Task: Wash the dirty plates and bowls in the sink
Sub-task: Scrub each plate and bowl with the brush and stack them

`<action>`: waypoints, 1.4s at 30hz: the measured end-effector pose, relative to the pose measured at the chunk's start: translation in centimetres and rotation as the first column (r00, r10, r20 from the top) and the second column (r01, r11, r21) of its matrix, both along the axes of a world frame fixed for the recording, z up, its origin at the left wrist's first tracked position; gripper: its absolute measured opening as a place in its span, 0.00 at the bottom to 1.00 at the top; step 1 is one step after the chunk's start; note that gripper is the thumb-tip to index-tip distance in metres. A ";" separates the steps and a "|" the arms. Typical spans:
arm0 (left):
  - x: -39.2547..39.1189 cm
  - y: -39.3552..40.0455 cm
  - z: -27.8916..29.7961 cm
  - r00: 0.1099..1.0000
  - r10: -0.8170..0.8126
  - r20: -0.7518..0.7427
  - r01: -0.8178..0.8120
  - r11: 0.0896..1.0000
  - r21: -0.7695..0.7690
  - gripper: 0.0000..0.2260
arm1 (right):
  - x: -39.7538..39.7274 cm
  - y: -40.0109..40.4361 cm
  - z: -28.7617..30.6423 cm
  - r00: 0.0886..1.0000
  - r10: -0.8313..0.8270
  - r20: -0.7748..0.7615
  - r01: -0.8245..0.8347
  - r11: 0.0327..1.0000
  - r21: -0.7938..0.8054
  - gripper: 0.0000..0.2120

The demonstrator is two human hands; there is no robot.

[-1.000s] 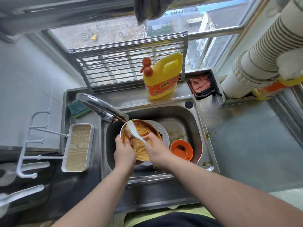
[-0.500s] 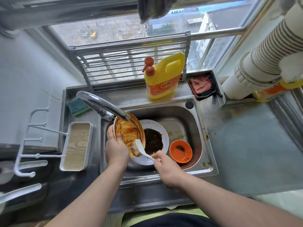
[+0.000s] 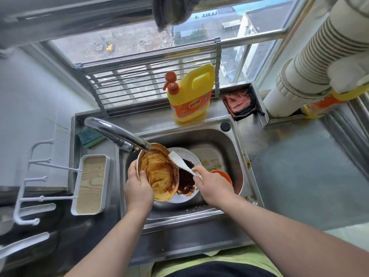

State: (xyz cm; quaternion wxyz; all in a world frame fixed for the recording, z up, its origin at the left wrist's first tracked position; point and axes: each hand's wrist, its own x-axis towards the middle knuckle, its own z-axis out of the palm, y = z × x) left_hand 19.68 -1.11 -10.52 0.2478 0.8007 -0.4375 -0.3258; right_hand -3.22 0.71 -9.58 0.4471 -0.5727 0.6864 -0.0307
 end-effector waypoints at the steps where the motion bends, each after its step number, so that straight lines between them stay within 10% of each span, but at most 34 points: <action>1: 0.3 -0.1 -0.6 0.997 0.067 -0.043 -0.066 0.997 0.030 0.16 | -0.2 0.1 0.0 0.999 -0.041 0.017 0.041 0.999 0.014 0.15; 6: 0.8 0.2 -2.9 0.827 0.432 -0.359 -0.366 0.900 0.239 0.11 | -2.4 0.0 -0.2 0.971 -0.228 0.074 0.228 0.974 0.002 0.11; 14: -7.0 0.6 -3.2 0.819 0.282 -0.500 -0.172 0.952 0.254 0.09 | -8.8 -0.7 0.9 0.953 -0.282 0.107 0.296 0.941 -0.165 0.08; 27: -23.4 -3.2 -2.0 0.873 -0.326 -0.362 0.431 0.863 0.262 0.16 | -25.2 -3.4 0.2 0.906 -0.194 -0.377 0.119 0.970 -0.214 0.05; 34: -18.7 -2.9 -3.6 0.980 -0.167 -0.104 0.187 0.955 0.230 0.18 | -25.1 -2.7 1.9 0.923 -0.155 -0.353 0.060 0.962 -0.266 0.06; 42: -4.1 -1.2 -6.4 0.970 -0.049 0.240 -0.086 0.849 0.521 0.25 | -10.8 -0.1 2.5 0.997 0.042 0.061 -0.032 0.987 -0.160 0.10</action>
